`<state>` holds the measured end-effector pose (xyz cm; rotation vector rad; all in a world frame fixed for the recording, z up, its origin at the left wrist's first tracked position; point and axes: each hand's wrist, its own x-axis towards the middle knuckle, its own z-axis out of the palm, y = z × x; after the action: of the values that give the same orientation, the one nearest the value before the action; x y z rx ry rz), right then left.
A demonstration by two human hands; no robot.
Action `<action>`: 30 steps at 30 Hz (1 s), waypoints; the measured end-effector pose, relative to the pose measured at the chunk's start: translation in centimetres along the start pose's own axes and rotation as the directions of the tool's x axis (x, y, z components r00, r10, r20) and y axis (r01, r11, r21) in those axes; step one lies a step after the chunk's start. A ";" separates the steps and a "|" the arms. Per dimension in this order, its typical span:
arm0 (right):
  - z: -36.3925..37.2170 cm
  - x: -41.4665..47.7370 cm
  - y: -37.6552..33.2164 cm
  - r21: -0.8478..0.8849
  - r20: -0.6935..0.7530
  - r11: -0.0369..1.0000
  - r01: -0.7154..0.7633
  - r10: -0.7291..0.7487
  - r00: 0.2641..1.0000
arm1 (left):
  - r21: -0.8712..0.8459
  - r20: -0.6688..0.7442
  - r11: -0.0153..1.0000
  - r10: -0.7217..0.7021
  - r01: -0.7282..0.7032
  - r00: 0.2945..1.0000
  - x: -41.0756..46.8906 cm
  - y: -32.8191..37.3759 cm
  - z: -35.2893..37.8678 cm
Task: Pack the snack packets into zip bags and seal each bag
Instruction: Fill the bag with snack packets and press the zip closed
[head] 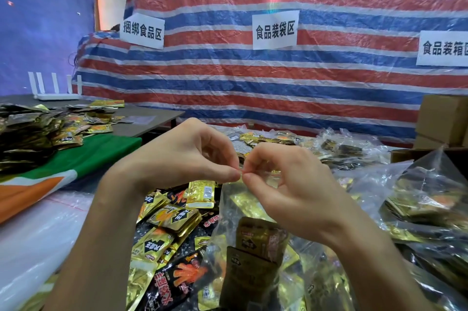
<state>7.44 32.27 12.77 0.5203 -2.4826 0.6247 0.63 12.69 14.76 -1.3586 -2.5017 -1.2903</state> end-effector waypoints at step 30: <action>-0.2 0.1 0.1 0.137 0.048 0.990 -0.026 0.020 0.999 | -0.063 0.041 0.996 0.058 -0.055 0.997 -0.3 -0.3 -0.3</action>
<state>7.43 32.41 12.97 0.5644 -2.5041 0.8062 0.51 12.20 14.67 -1.4744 -2.4502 -1.3532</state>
